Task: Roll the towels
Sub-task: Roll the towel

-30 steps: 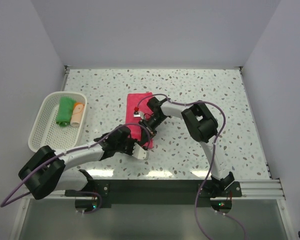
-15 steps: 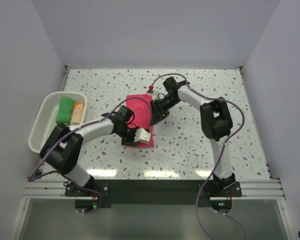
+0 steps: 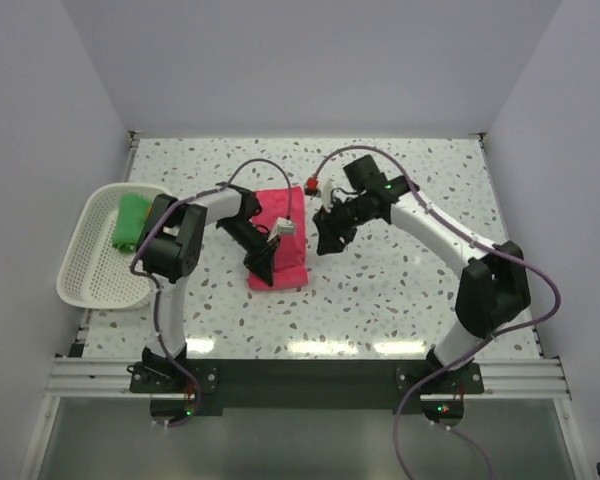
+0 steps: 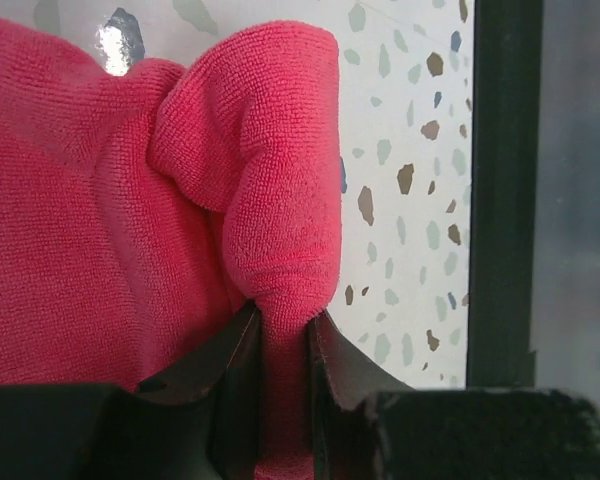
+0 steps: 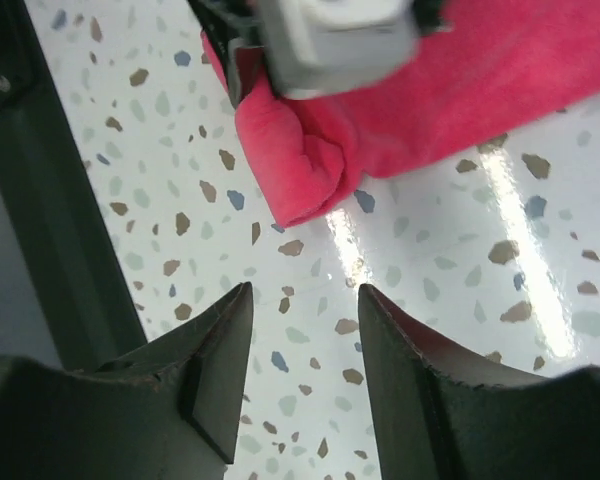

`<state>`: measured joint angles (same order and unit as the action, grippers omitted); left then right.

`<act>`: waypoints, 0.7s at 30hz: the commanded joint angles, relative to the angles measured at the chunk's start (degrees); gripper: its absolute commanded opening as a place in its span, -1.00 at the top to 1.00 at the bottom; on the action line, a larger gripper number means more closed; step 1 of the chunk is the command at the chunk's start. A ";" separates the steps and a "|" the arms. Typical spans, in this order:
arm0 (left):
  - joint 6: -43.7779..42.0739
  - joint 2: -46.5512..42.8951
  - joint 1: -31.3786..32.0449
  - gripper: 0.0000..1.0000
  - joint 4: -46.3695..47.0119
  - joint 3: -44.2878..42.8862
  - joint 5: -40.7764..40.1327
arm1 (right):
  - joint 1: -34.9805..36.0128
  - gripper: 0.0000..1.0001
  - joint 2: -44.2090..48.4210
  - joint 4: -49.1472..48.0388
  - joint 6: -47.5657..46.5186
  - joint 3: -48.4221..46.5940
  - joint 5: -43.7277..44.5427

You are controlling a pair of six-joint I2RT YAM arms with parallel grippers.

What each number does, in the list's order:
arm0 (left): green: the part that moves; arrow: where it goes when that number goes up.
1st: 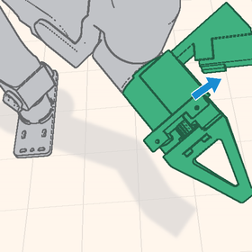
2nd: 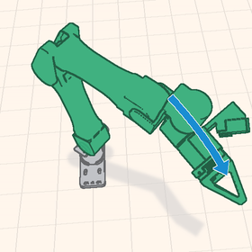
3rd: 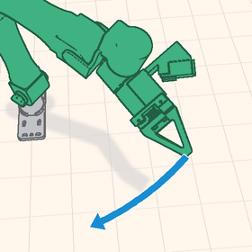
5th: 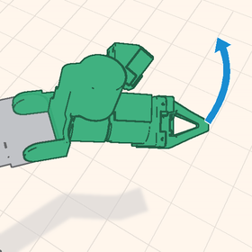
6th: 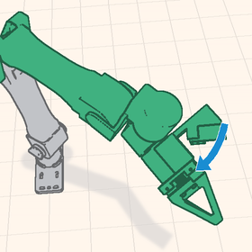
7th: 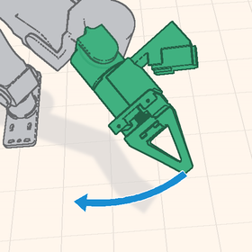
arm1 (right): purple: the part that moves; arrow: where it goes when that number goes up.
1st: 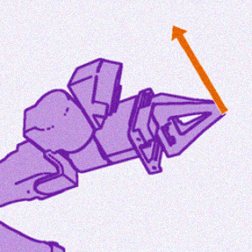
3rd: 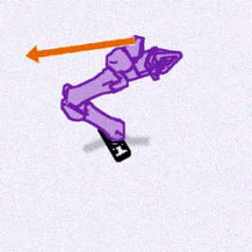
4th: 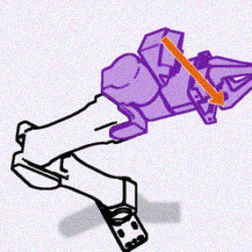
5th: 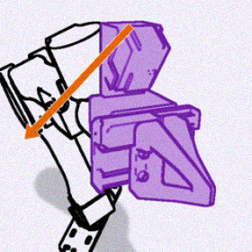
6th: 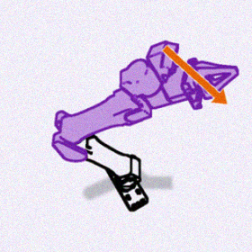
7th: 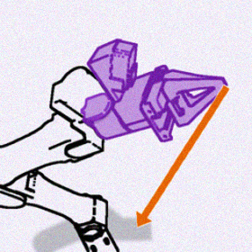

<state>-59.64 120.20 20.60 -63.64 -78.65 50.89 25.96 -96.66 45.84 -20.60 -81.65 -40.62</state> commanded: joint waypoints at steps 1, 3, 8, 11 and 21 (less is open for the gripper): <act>-4.35 7.41 -1.44 0.58 -2.02 -4.48 -5.98 | 11.09 0.02 1.92 -9.61 -5.05 4.21 13.79; -4.52 9.78 -1.61 0.56 -3.24 -6.59 -6.24 | 15.94 0.06 1.04 -14.26 -5.59 6.41 18.10; -4.96 14.09 -2.41 0.51 -4.48 -10.20 -5.54 | 23.95 -0.14 -1.33 -20.79 -8.84 9.22 25.14; -4.70 14.62 -2.41 0.49 -3.78 -10.91 -5.28 | 28.97 -0.21 -3.70 -23.07 -11.39 10.10 31.29; -3.91 13.74 -2.58 0.45 -0.35 -9.15 -5.28 | 34.87 -0.15 -12.93 -32.92 -17.98 13.18 44.84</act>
<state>-59.61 131.37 18.39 -76.42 -89.30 55.11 60.66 -106.87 17.37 -35.70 -68.88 -1.37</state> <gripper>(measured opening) 0.280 0.590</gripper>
